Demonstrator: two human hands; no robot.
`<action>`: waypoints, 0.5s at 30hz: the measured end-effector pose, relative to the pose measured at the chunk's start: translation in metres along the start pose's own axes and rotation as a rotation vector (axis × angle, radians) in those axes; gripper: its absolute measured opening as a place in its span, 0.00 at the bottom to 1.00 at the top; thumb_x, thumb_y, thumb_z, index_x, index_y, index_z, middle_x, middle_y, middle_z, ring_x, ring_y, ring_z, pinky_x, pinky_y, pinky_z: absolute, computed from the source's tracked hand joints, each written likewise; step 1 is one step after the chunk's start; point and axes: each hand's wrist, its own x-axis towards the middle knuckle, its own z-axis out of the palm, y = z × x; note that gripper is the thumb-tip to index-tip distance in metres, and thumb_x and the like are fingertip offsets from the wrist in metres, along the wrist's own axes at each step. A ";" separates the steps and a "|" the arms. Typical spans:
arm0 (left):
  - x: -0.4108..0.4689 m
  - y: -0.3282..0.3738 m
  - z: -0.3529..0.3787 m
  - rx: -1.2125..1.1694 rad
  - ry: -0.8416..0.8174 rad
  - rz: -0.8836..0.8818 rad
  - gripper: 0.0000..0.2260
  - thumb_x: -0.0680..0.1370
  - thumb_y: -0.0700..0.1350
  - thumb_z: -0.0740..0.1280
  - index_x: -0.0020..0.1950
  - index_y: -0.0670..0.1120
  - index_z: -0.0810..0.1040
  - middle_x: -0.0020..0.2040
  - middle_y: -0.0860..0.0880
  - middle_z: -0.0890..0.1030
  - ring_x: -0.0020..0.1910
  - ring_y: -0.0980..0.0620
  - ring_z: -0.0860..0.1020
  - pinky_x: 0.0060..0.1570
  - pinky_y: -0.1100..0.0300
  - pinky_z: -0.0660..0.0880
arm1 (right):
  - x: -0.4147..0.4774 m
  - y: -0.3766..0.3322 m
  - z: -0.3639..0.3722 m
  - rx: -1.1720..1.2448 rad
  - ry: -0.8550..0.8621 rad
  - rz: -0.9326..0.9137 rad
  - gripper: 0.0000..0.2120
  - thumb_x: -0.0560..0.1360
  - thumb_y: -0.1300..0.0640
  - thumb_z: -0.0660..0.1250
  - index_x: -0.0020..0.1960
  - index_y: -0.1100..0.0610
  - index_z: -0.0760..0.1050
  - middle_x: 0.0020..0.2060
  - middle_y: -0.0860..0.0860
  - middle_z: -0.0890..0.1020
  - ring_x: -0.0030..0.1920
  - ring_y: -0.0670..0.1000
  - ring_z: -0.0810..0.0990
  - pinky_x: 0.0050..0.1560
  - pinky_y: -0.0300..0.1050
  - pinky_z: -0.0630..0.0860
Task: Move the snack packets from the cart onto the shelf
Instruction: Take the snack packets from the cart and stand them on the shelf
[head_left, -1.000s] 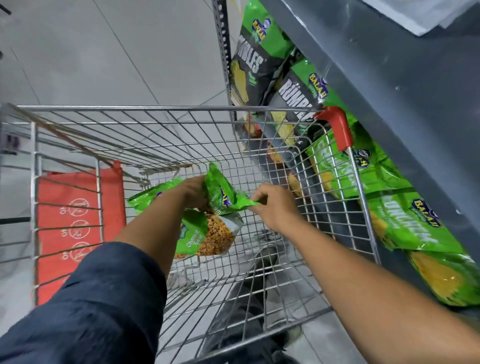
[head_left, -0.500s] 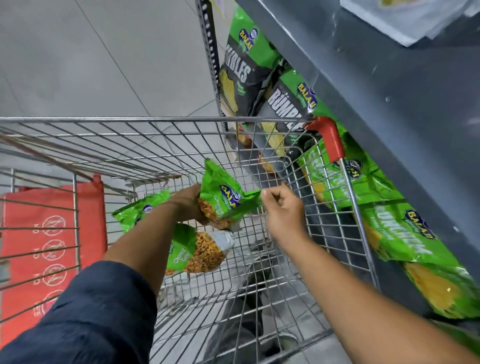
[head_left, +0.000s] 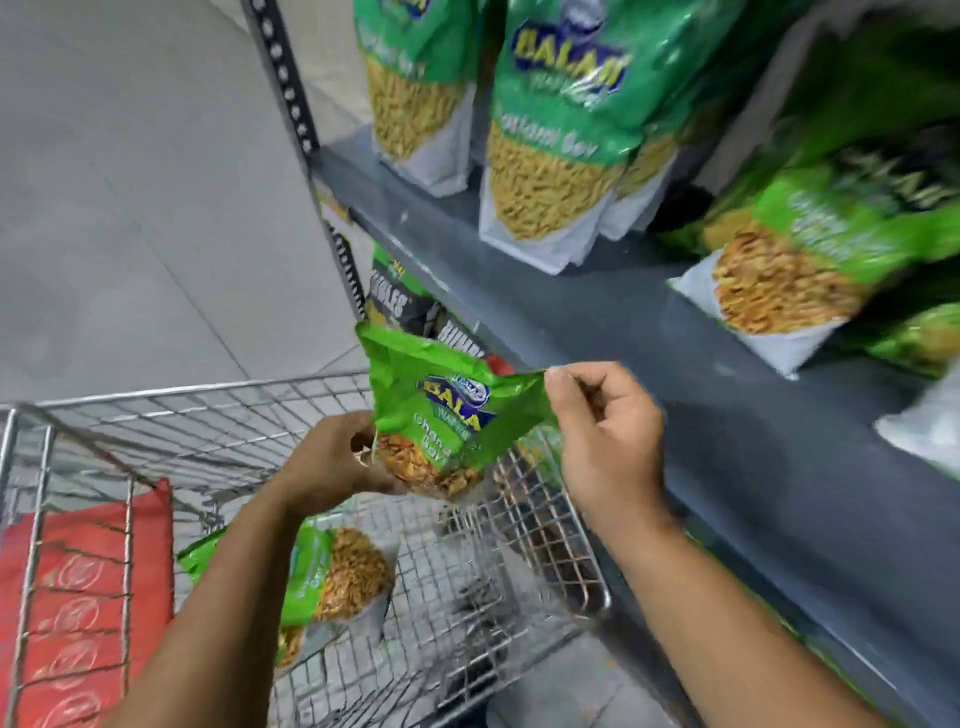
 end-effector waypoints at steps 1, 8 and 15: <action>0.000 0.017 -0.001 0.009 -0.005 0.045 0.22 0.55 0.45 0.81 0.44 0.41 0.80 0.42 0.42 0.85 0.43 0.42 0.83 0.48 0.48 0.78 | 0.005 -0.012 -0.011 0.013 0.041 -0.017 0.04 0.69 0.48 0.67 0.35 0.45 0.77 0.27 0.38 0.78 0.30 0.38 0.72 0.34 0.35 0.70; 0.036 0.142 0.014 0.025 -0.159 0.380 0.17 0.56 0.49 0.80 0.42 0.52 0.82 0.38 0.51 0.86 0.38 0.59 0.78 0.41 0.59 0.77 | 0.052 -0.088 -0.097 0.260 0.326 -0.024 0.10 0.69 0.57 0.69 0.30 0.50 0.78 0.32 0.51 0.75 0.42 0.55 0.69 0.44 0.51 0.64; 0.087 0.217 0.062 0.050 -0.218 0.548 0.23 0.59 0.49 0.78 0.50 0.42 0.81 0.50 0.36 0.84 0.45 0.55 0.76 0.53 0.41 0.76 | 0.086 -0.123 -0.155 0.211 0.455 0.000 0.13 0.73 0.59 0.66 0.30 0.54 0.74 0.26 0.48 0.76 0.33 0.49 0.73 0.42 0.49 0.69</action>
